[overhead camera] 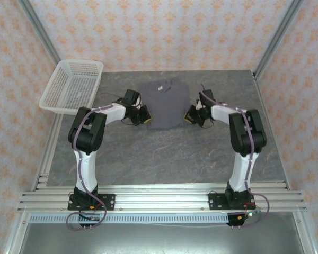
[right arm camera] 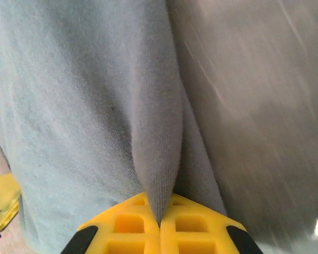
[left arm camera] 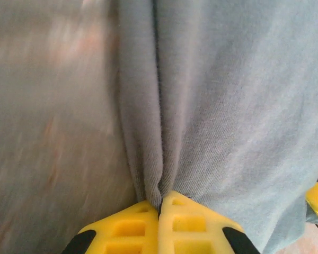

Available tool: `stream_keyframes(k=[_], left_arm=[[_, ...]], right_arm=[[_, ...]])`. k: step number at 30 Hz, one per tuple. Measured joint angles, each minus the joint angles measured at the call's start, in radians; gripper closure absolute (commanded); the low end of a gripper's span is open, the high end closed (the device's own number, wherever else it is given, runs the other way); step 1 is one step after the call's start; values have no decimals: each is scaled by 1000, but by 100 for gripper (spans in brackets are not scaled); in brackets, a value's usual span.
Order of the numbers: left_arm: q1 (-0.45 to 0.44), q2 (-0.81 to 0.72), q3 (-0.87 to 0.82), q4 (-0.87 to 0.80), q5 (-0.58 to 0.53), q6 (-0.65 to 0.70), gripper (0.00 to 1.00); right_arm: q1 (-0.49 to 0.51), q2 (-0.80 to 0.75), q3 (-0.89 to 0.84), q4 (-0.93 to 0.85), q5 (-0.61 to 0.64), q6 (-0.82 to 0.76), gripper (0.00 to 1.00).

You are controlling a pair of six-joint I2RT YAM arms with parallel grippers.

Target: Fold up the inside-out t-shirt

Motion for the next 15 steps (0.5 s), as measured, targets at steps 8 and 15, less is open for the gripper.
stream_keyframes(k=[8, 15], left_arm=[[-93, -438, -511, 18, -43, -32, 41], [-83, -612, -389, -117, -226, 25, 29]], right_arm=[[130, -587, -556, -38, 87, 110, 47], [103, -879, -527, -122, 291, 48, 20]])
